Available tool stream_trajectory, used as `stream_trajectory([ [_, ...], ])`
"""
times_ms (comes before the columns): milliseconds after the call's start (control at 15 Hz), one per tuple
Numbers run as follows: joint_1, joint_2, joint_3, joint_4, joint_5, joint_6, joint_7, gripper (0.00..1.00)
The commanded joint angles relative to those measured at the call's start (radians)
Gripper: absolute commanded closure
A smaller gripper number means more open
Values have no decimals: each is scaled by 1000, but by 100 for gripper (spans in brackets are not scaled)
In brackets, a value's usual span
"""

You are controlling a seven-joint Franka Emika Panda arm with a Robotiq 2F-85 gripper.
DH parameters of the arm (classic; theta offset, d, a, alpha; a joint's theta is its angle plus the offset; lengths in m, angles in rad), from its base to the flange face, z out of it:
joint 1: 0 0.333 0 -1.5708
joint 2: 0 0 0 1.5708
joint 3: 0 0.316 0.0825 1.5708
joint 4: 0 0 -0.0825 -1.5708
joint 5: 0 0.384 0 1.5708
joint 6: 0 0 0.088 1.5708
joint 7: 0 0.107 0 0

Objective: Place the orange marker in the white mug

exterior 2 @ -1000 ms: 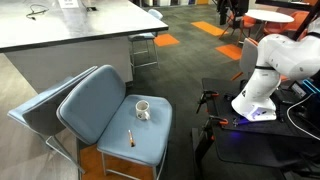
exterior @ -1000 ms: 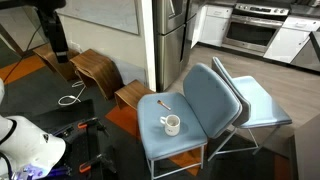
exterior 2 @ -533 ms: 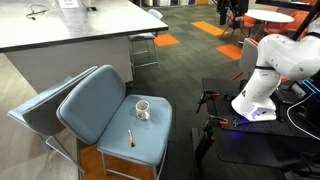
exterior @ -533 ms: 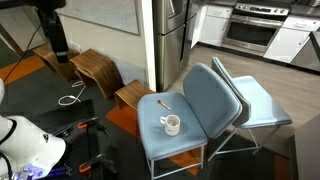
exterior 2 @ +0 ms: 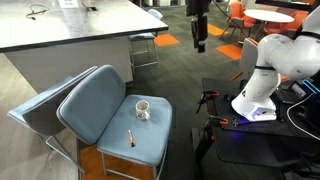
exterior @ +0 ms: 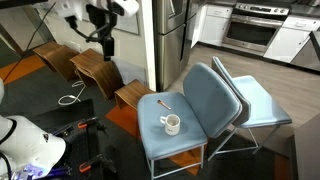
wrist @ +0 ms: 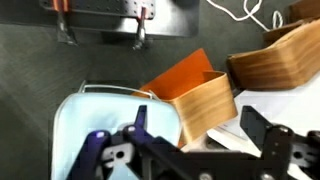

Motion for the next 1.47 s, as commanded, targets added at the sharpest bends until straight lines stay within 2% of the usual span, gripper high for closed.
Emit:
stream_trajectory([
  [0,-7,221,63,82,104,153,176,0],
  [333,16,584,106,214,201,477,375,0],
  [533,23,781,99,322,240,601,474,0],
  [800,2,1001,106,472,306,638,493,0],
  [1400,10,1327,101,716,294,651,558,0],
])
